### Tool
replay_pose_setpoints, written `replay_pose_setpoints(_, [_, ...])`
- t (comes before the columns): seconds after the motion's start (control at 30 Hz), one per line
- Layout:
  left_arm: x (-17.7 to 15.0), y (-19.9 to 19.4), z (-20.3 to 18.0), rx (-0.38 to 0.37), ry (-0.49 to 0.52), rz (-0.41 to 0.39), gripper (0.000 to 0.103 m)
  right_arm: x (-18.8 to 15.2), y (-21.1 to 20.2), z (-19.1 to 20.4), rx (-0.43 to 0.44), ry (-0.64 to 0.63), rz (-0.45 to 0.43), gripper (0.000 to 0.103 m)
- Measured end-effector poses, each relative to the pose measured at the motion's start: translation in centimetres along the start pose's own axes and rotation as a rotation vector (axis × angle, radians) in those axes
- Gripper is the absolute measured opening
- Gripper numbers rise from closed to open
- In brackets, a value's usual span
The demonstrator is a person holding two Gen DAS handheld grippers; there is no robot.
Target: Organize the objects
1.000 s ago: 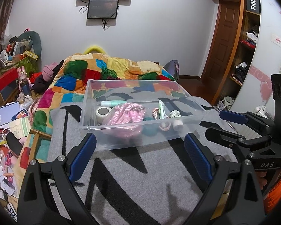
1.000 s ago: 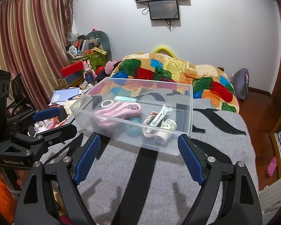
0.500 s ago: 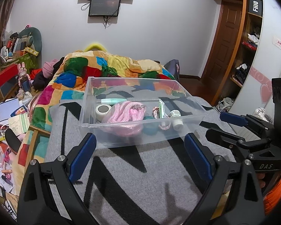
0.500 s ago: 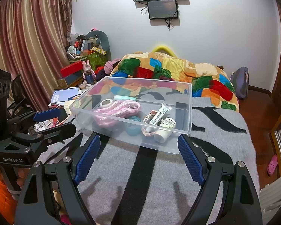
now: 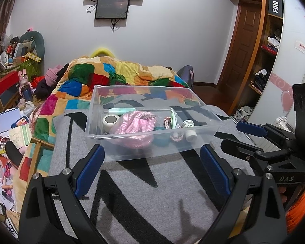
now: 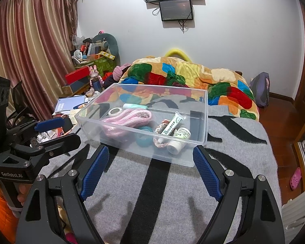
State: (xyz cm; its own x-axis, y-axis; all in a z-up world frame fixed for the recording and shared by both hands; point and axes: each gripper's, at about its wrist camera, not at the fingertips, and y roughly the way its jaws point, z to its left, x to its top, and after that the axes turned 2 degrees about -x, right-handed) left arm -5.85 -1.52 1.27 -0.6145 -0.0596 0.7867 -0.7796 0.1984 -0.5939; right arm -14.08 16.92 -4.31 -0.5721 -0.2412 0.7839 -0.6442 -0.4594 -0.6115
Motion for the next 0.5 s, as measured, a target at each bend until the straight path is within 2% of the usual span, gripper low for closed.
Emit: replay_pose_setpoints(0.5, [-0.41, 0.31, -0.2, -0.007, -0.002, 0.02, 0.096, 0.05, 0.0, -0.09, 0.002, 0.005, 0.004, 0.083])
